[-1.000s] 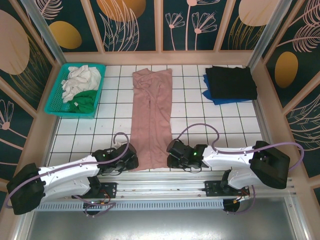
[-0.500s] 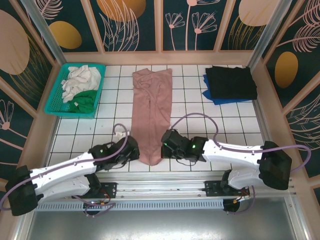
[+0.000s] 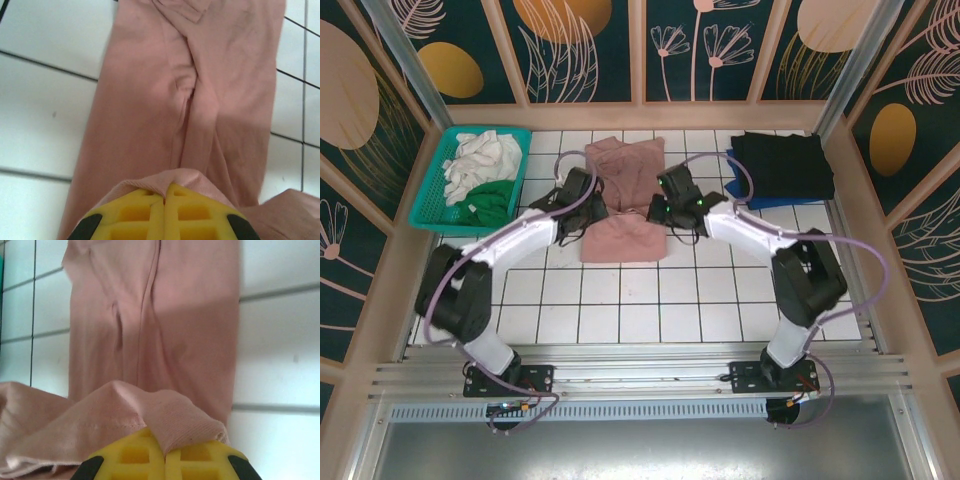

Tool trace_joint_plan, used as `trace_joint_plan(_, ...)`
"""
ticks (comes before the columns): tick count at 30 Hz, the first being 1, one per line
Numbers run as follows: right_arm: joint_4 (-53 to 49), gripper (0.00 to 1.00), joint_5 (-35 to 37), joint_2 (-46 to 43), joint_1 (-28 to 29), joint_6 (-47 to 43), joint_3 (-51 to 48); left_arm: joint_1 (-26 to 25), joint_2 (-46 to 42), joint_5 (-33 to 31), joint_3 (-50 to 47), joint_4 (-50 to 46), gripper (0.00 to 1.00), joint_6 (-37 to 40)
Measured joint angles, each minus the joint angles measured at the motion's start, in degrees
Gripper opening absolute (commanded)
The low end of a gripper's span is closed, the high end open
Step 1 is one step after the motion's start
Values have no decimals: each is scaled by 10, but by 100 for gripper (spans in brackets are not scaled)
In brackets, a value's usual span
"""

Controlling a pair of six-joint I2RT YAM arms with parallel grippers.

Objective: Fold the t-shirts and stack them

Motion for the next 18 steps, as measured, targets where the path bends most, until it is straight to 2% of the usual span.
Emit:
trace_joint_plan(6,-6,0,-53,132,-58,-39,138,43,146,40,120,2,0,29)
trace_joint_plan(12,-24,0,-97,224,-90,-58,225,83,197,69,165,-7,0,44)
trace_joint_plan(15,-34,13,-110,250,-99,-66,245,96,208,81,186,-15,0,51)
trace_joint_plan(18,-40,33,-124,265,-105,-76,260,105,228,90,216,-22,16,57)
